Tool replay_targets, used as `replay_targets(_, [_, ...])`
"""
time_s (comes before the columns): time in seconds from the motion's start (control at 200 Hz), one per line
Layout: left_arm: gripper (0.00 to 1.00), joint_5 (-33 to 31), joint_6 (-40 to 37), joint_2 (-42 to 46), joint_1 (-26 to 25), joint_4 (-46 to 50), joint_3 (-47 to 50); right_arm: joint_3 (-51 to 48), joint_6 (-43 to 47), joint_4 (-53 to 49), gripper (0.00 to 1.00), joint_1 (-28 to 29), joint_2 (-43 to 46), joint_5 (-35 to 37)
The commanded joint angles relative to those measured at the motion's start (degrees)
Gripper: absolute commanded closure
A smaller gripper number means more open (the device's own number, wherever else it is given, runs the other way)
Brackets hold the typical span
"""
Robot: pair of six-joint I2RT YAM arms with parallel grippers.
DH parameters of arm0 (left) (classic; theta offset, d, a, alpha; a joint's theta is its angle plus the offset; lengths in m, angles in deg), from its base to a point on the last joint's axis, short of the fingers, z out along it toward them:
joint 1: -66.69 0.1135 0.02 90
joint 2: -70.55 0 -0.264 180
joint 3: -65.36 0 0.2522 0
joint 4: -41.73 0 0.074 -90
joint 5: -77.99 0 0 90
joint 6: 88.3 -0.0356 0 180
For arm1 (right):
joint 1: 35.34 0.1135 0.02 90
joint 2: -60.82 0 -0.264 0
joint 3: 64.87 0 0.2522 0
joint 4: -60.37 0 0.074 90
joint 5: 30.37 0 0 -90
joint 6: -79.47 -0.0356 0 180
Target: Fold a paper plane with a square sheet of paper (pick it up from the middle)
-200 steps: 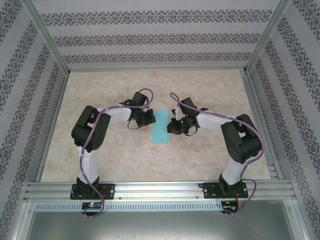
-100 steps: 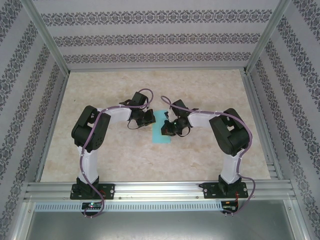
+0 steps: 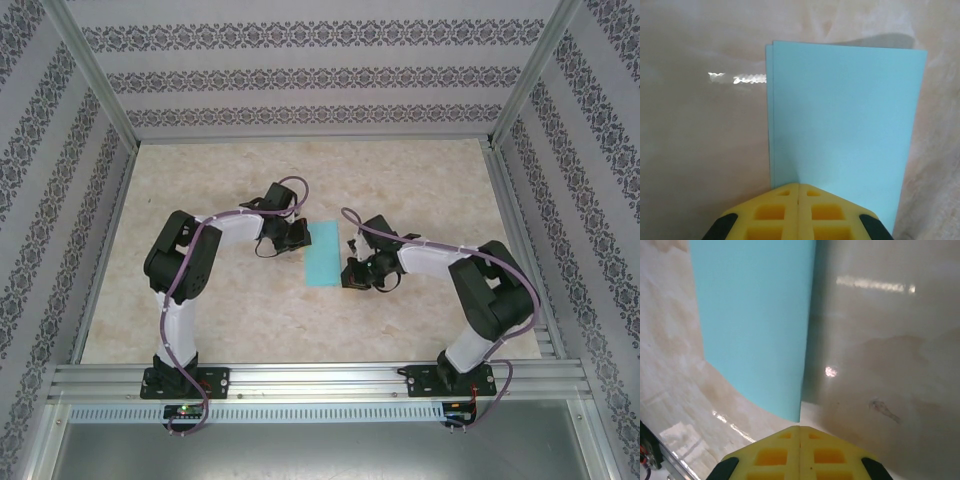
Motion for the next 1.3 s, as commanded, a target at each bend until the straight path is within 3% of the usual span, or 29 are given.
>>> replay_targets(0.0, [0.99, -6.0, -6.5, -5.2, 0.1, 8.5, -1.7, 3.8, -2.8, 1.4, 0.99, -0.4, 4.2, 7.3])
replay_targets(0.165, [0.96, -4.1, -13.9, -8.8, 0.1, 11.8, -11.5, 9.3, -5.5, 4.4, 0.98, -2.4, 1.6, 13.1])
replay_targets(0.32, [0.93, -1.8, -18.3, -11.8, 0.5, 14.6, -19.2, 16.5, -6.9, 4.0, 0.98, -3.7, -6.3, 11.2])
replay_targets(0.57, [0.80, 2.3, -16.8, -7.2, 2.1, 16.7, -23.7, 25.3, -7.5, 1.7, 0.97, -4.4, -16.5, 8.7])
replay_targets(0.754, [0.61, -1.7, -10.0, 1.1, 2.5, 13.5, -15.1, 32.4, -6.2, -0.8, 0.97, -4.4, -22.9, 10.0])
replay_targets(1.069, [0.58, -3.1, -0.3, 11.6, 1.8, -0.7, 2.4, 32.2, -10.0, -4.3, 0.97, -4.3, -26.5, 19.0])
replay_targets(1.294, [0.61, -3.3, 5.8, 20.0, -2.1, -7.3, 14.1, 23.7, -17.0, -4.2, 0.96, -3.6, -19.5, 24.0])
